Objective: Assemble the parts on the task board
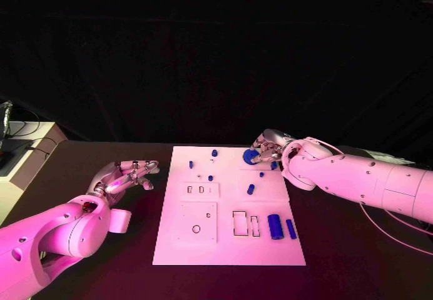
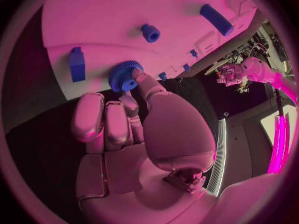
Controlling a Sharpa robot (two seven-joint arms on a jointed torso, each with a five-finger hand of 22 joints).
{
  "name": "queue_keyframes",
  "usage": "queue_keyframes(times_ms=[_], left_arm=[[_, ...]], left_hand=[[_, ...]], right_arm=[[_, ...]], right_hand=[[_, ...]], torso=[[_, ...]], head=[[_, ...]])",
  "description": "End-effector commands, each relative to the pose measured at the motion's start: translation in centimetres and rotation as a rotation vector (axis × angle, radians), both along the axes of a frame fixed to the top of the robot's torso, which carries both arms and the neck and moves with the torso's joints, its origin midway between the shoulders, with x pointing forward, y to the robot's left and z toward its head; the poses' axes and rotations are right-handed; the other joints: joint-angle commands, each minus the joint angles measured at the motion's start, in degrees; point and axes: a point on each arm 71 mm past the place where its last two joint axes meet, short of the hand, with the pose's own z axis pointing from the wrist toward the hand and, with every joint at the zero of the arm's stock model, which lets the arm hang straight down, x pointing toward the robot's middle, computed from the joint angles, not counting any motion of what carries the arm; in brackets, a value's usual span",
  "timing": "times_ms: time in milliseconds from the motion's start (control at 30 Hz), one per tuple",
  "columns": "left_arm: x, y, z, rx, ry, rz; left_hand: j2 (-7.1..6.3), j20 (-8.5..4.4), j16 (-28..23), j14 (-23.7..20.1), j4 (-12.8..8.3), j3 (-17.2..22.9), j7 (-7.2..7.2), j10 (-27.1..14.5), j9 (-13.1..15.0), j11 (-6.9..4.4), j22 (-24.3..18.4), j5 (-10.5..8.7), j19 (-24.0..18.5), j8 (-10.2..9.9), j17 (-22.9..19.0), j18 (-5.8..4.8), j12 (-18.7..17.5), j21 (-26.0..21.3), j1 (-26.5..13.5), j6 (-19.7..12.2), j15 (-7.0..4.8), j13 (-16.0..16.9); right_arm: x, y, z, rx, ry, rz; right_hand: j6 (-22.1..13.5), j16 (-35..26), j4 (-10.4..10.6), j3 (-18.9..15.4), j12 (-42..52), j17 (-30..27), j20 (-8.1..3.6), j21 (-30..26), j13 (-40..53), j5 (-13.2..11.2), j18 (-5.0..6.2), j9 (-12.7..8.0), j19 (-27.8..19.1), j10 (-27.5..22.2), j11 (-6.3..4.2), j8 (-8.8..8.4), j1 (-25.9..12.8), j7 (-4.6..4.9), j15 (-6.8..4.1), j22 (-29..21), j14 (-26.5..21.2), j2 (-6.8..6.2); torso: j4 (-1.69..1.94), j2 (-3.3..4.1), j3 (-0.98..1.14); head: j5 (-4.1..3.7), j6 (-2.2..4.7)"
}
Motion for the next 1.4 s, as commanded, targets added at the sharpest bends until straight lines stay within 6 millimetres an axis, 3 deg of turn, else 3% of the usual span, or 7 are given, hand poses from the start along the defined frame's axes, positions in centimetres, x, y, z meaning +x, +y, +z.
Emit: queue_keyframes(times_ms=[33,333,567,767,967,1400], left_arm=[[-0.1,-0.3,0.1,-0.004,-0.002,-0.020],[-0.1,-0.3,0.1,-0.004,-0.002,-0.021],[-0.1,-0.5,0.1,-0.006,-0.001,-0.024],[-0.2,-0.6,0.1,-0.007,-0.002,-0.027],[-0.2,-0.6,0.1,-0.008,-0.002,-0.029],[-0.2,-0.6,0.2,-0.008,-0.002,-0.030]], left_hand=[[0.54,0.00,0.4,-0.3,-0.2,0.2,0.01,-0.4,0.0,0.07,-0.1,-0.24,-0.4,-0.2,-0.1,1.18,-0.1,0.3,0.2,-0.5,0.04,0.0],[0.54,0.00,0.4,-0.3,-0.2,0.2,0.01,-0.4,0.0,0.07,-0.1,-0.24,-0.4,-0.2,-0.1,1.18,-0.1,0.3,0.2,-0.5,0.04,0.0],[0.50,0.01,0.4,-0.3,-0.3,0.4,0.02,-0.5,0.0,0.10,-0.1,-0.26,-0.4,-0.2,-0.1,1.19,-0.1,0.4,0.2,-0.6,0.06,0.0],[0.45,0.02,0.5,-0.3,-0.3,0.4,0.05,-0.5,0.0,0.12,-0.1,-0.28,-0.5,-0.2,-0.1,1.20,-0.1,0.4,0.1,-0.7,0.08,0.0],[0.45,0.02,0.5,-0.3,-0.3,0.4,0.05,-0.5,0.0,0.12,-0.1,-0.28,-0.5,-0.2,-0.1,1.20,-0.1,0.4,0.1,-0.7,0.08,0.0],[0.45,0.02,0.5,-0.3,-0.3,0.4,0.05,-0.5,0.0,0.12,-0.1,-0.28,-0.5,-0.2,-0.1,1.20,-0.1,0.4,0.1,-0.7,0.08,0.0]], right_arm=[[-0.3,0.7,0.6,0.003,-0.069,0.021],[-1.5,3.8,1.4,0.001,-0.138,0.091],[-2.0,7.5,1.7,-0.034,-0.190,0.167],[-2.0,9.7,0.9,-0.060,-0.184,0.203],[-1.7,10.9,0.3,-0.075,-0.190,0.210],[-1.0,12.2,-0.3,-0.084,-0.192,0.213]], right_hand=[[1.5,0.1,-0.1,-0.2,0.2,0.2,-0.31,0.4,0.1,1.0,-0.36,0.3,3.5,0.4,-0.06,0.71,-0.4,1.03,-0.42,8.2,0.1,-0.15],[1.6,0.2,-0.3,-0.1,0.3,0.4,-0.35,0.7,0.4,2.3,-0.40,0.3,3.5,0.7,-0.08,0.54,-0.4,1.03,-0.44,8.2,0.1,-0.27],[1.6,0.1,-1.2,0.4,0.2,0.6,-0.34,0.8,0.6,2.8,-0.40,0.2,3.4,0.6,-0.07,0.43,-0.2,1.11,-0.42,8.2,0.2,-0.15],[1.3,-0.1,-1.8,0.6,-0.6,0.5,-0.29,0.5,0.1,3.0,-0.36,0.1,3.3,0.2,0.03,0.26,-0.1,1.31,-0.36,8.1,0.1,-0.30],[1.2,-0.2,-2.1,0.8,-0.8,0.5,-0.28,0.5,0.0,3.3,-0.34,0.1,3.3,0.2,0.03,0.28,-0.3,1.31,-0.36,8.1,0.1,-0.31],[1.1,-0.2,-2.2,0.8,-0.7,0.5,-0.28,0.5,0.1,3.5,-0.32,0.1,3.3,0.2,0.04,0.26,-0.5,1.35,-0.36,8.1,0.2,-0.35]], torso=[[0.02,-0.02,-0.05],[0.01,0.02,-0.06],[0.02,0.03,-0.02],[0.01,0.11,0.07],[0.11,0.09,-0.01],[-0.01,0.17,0.08]], head=[[0.05,0.03],[0.40,0.08],[0.64,0.02],[1.41,0.03],[1.70,-0.29],[2.37,-0.68]])
